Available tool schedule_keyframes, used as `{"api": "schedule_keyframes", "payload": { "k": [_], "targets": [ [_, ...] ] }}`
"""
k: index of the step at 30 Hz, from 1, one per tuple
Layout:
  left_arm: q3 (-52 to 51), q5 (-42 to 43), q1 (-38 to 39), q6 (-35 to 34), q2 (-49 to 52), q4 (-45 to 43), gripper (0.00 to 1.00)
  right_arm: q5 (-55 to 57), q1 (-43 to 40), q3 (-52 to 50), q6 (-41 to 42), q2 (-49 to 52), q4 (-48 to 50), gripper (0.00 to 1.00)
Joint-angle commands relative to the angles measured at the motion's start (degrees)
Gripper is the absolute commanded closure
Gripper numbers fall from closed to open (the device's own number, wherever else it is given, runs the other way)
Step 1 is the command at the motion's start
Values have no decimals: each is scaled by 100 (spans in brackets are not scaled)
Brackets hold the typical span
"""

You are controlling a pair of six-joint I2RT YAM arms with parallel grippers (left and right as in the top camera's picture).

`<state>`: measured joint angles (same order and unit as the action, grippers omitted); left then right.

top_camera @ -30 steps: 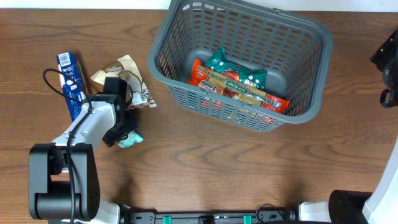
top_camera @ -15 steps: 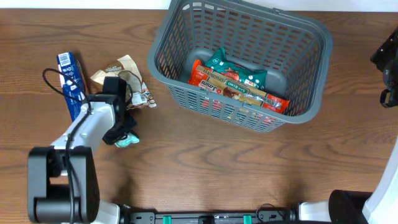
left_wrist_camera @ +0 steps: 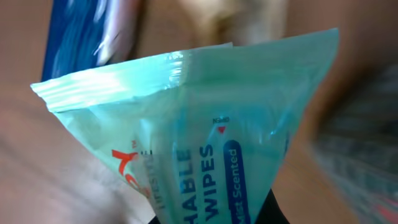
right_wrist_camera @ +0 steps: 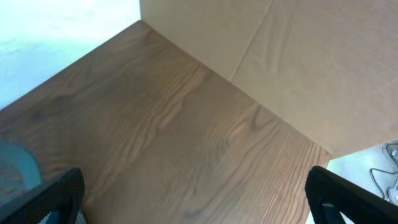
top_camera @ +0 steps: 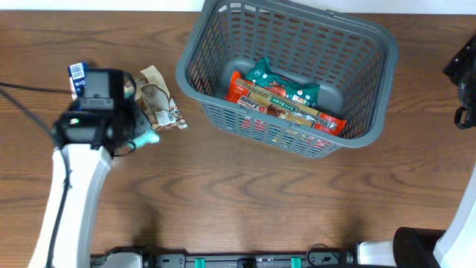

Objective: Pack container
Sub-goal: 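Lift the wipes pack and carry it left gripper into the basket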

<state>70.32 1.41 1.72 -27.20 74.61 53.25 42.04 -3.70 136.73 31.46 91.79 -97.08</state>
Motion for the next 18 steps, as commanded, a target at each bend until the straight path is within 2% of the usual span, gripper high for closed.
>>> {"api": "schedule_keyframes", "payload": {
  "k": [1, 8, 14, 18],
  "targets": [
    [765, 791, 37, 817, -297, 24, 94, 98, -39, -2, 109, 9, -13, 1],
    [2269, 1818, 343, 1692, -310, -83, 94, 98, -39, -2, 109, 9, -13, 1],
    [2730, 2498, 833, 1954, -76, -708, 94, 98, -39, -2, 109, 9, -13, 1],
    [2743, 2522, 1209, 1976, 297, -1106, 94, 96, -39, -2, 109, 9, -13, 1]
  ]
}}
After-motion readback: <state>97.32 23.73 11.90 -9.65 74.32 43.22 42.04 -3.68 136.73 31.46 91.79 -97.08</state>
